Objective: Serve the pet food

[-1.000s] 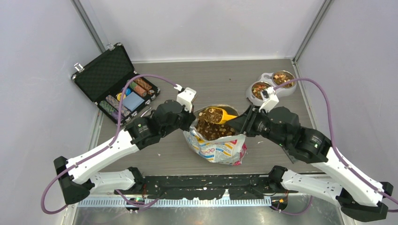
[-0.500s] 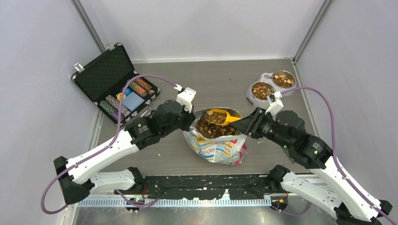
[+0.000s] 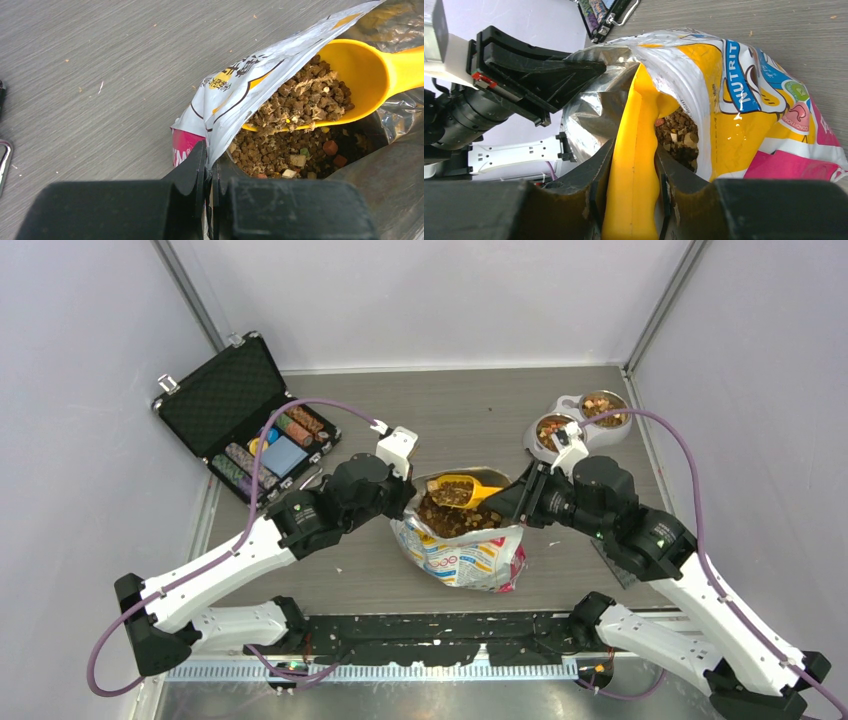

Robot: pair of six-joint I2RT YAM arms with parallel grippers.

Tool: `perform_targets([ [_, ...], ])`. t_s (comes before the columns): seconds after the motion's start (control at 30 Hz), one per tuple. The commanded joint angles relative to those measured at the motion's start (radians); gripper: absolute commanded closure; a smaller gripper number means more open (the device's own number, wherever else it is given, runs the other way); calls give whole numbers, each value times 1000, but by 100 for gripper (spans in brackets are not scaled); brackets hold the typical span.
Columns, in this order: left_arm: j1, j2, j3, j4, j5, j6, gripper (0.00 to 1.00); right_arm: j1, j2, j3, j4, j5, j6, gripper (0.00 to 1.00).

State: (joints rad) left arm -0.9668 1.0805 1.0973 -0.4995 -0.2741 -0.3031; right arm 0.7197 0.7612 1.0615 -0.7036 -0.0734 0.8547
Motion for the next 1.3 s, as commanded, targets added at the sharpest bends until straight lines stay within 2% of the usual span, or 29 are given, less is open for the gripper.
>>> perform_targets([
  [0.0, 4, -32, 46, 64, -42, 15, 100, -5, -21, 43, -16, -5, -34, 95],
  [0.2, 4, -32, 46, 67, -40, 12, 100, -46, -101, -119, 142, -159, 57, 95],
  [0.6, 4, -31, 44, 44, -50, -11, 100, -270, -229, -305, 323, -394, 147, 95],
  [0.73, 4, -25, 52, 35, -59, -11, 100, -328, -240, -405, 493, -503, 240, 95],
  [0.9, 4, -21, 58, 27, -68, -11, 100, -422, -260, -510, 627, -610, 340, 95],
  [1.13, 4, -16, 61, 27, -75, -9, 100, -540, -309, -599, 769, -731, 446, 95],
  [1.27, 4, -7, 68, 23, -83, -7, 100, -583, -312, -619, 794, -786, 471, 95],
])
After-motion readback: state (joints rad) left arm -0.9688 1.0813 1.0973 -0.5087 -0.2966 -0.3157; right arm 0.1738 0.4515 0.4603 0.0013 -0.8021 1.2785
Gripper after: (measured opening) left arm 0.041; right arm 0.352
